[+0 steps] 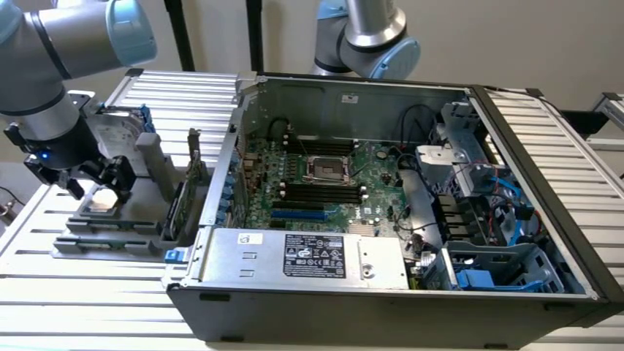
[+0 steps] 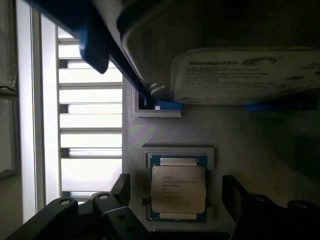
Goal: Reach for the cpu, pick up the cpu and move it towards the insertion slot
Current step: 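Pick up the cpu and move it towards the insertion slot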
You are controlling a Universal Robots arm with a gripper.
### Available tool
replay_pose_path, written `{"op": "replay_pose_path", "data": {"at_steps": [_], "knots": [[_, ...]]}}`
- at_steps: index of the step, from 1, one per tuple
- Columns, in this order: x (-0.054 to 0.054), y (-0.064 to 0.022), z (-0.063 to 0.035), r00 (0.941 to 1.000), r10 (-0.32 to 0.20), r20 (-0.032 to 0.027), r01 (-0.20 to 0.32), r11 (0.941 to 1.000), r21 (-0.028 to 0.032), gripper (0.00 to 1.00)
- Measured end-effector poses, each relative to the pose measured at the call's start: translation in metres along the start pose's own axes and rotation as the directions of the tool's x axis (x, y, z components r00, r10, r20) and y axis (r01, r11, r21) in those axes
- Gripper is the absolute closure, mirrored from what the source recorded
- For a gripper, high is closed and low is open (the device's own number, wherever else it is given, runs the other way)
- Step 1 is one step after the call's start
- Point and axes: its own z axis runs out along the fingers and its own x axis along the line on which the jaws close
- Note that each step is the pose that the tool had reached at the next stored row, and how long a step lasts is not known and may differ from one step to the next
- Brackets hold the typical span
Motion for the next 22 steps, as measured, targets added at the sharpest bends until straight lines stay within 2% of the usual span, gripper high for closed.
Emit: {"op": "replay_pose_path", "data": {"at_steps": [3,4,5,6,13,14,16,22], "knots": [[0.0000,-0.0001,0.0001,1.0000,0.000,0.0000,0.000,1.0000,0.0000,0.19],[0.0000,-0.0001,0.0000,1.0000,0.000,0.0000,0.000,1.0000,0.0000,0.25],[0.0000,-0.0001,0.0001,1.0000,0.000,0.0000,0.000,1.0000,0.0000,0.25],[0.0000,-0.0001,0.0001,1.0000,0.000,0.0000,0.000,1.0000,0.0000,0.33],[-0.0002,-0.0001,0.0000,1.0000,-0.002,-0.0001,0.002,1.0000,0.0001,0.35],[-0.0003,-0.0001,-0.0001,1.0000,-0.002,-0.0001,0.002,1.0000,0.0000,0.42],[-0.0004,0.0000,-0.0007,1.0000,-0.002,-0.0002,0.002,1.0000,0.0001,0.42],[-0.0002,0.0003,-0.0067,1.0000,-0.002,-0.0002,0.002,1.0000,0.0001,0.46]]}}
